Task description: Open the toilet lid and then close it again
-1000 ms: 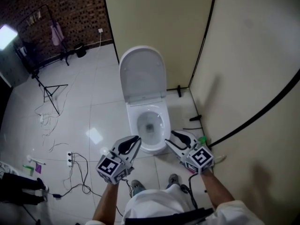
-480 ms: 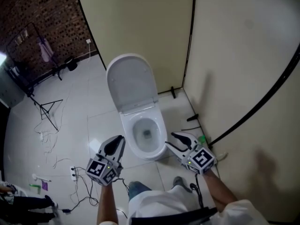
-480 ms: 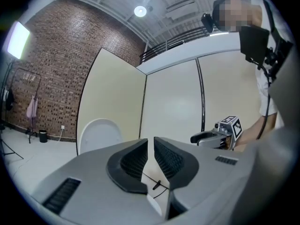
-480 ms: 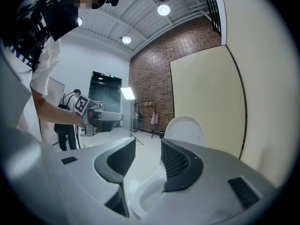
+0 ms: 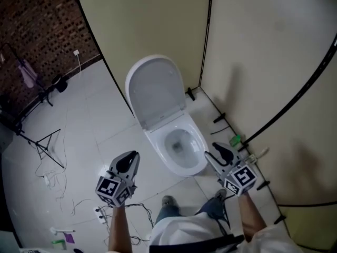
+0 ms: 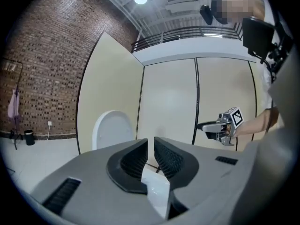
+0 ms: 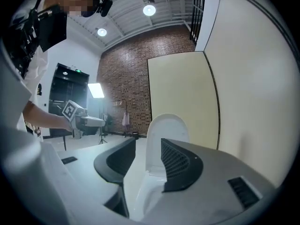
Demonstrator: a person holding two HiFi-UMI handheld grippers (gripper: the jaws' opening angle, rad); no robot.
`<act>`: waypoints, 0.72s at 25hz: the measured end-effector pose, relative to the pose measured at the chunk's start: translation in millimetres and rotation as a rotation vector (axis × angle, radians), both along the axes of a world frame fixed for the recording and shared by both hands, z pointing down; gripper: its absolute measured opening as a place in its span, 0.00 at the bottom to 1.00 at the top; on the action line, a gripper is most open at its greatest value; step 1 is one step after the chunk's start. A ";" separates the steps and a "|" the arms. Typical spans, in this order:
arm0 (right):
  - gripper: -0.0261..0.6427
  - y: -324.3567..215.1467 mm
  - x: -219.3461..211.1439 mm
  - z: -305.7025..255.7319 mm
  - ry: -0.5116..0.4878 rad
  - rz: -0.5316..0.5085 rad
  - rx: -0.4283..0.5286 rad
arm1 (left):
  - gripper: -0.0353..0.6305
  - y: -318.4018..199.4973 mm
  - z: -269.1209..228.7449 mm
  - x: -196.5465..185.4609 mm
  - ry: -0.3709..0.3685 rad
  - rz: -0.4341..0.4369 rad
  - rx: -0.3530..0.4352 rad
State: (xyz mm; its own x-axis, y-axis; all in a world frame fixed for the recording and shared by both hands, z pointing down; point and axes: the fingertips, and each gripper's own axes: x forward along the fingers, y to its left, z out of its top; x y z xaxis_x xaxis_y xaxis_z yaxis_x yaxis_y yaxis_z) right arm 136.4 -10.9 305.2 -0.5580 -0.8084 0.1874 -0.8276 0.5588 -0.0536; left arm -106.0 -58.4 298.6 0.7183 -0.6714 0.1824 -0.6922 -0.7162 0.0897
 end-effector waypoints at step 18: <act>0.28 27.8 -30.4 42.1 0.002 0.150 -0.132 | 0.47 -325.2 -31.3 8.9 -0.243 0.216 -0.044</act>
